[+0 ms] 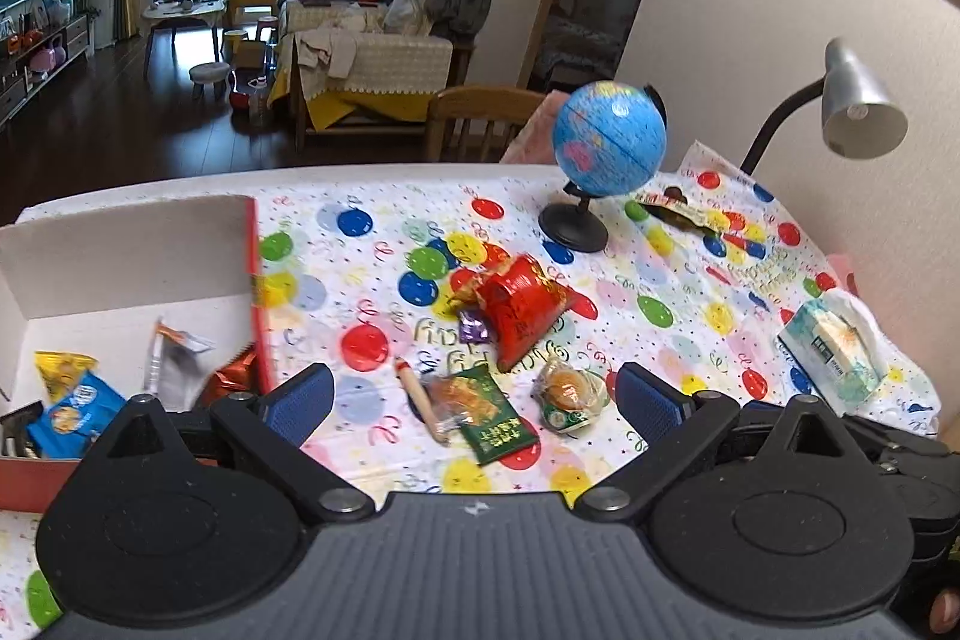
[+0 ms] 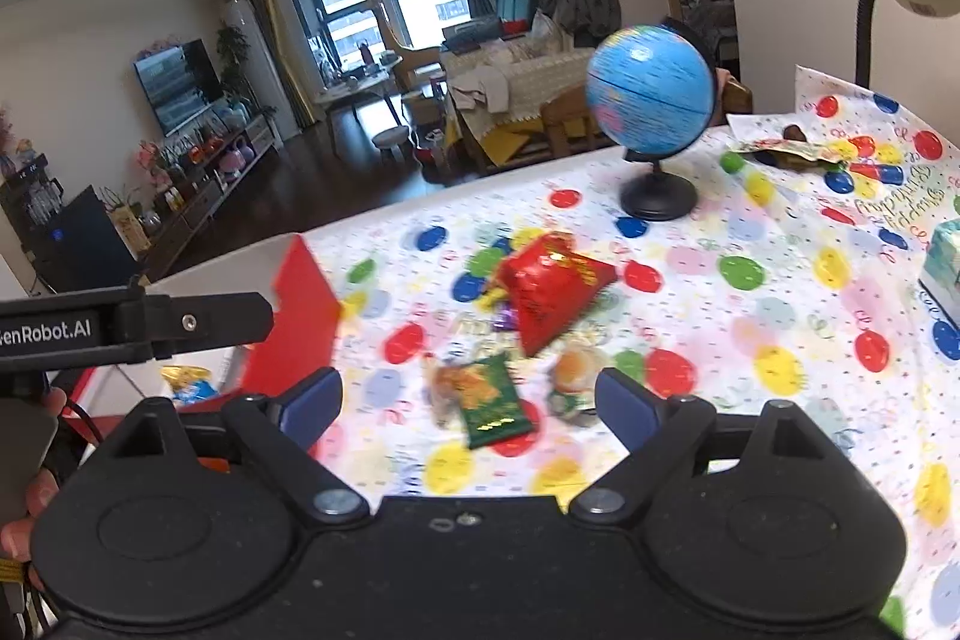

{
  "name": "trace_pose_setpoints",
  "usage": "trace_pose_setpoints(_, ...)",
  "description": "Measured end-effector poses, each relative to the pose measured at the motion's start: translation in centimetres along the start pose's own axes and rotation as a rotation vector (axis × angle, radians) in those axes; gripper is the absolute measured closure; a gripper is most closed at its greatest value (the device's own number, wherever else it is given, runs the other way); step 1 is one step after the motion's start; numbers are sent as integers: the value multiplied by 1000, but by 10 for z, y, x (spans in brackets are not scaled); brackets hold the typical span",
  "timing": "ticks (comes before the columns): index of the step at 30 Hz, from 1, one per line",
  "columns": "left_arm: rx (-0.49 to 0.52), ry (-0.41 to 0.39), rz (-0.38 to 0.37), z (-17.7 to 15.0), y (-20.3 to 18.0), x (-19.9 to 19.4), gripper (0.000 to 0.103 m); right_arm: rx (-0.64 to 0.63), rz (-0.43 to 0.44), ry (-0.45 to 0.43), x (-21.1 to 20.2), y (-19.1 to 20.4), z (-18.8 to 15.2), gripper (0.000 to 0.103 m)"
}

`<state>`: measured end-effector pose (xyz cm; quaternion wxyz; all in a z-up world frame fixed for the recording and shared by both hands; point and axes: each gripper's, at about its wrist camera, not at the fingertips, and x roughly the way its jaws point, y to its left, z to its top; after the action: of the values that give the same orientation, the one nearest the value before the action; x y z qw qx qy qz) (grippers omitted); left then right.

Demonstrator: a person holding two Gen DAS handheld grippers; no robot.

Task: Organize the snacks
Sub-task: 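Withdraw both tools from the box back to the snack pile, then grasp the clear orange-snack packet with the left tool while the right tool grasps the clear wrapped pastry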

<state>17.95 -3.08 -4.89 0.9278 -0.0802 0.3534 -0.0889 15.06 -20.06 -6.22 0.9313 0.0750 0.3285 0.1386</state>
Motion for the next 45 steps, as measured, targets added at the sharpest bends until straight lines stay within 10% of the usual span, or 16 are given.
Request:
trace_pose_setpoints(26,-79,151,235,-15,-16,134,3,-168,46,185,115,-71,6,34)
trace_pose_setpoints(45,-81,216,228,-15,-6,184,69,-131,136,259,166,-73,4,65)
